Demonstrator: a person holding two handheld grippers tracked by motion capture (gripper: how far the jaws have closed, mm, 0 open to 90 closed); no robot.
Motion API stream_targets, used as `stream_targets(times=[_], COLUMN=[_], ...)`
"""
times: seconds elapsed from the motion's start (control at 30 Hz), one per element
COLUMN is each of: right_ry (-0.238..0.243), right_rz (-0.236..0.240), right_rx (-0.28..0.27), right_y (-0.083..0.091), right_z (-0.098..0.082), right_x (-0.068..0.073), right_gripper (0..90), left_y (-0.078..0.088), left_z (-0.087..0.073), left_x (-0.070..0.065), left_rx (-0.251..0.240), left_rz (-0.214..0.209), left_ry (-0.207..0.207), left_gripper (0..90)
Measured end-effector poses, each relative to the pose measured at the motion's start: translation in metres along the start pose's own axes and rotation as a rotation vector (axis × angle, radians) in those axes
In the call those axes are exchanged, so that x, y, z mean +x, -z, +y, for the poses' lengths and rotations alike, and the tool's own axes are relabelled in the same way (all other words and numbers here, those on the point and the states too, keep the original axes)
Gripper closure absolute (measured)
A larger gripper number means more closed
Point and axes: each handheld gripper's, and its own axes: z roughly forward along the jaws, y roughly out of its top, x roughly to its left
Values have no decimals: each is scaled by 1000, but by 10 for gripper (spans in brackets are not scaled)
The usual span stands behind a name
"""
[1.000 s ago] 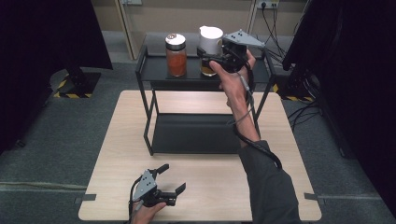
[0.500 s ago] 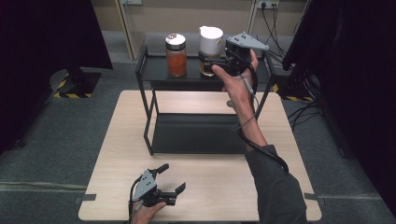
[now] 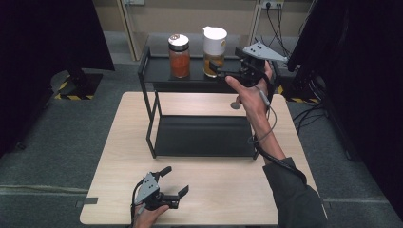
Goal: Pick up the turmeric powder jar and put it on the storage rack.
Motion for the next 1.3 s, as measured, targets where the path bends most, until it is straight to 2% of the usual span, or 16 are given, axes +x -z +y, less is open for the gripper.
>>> stream_targets(times=[0.5, 1.3], right_ry=[15, 42], right_rz=[80, 173], right_rx=[-24, -52], right_y=[27, 58], right_z=[-15, -64], right_x=[2, 9], right_gripper=[4, 4], left_y=[0, 0], left_z=[0, 0], left_x=[0, 0], left_rx=[0, -1], left_rz=[1, 7], left_ry=[-1, -2], left_gripper=[34, 34])
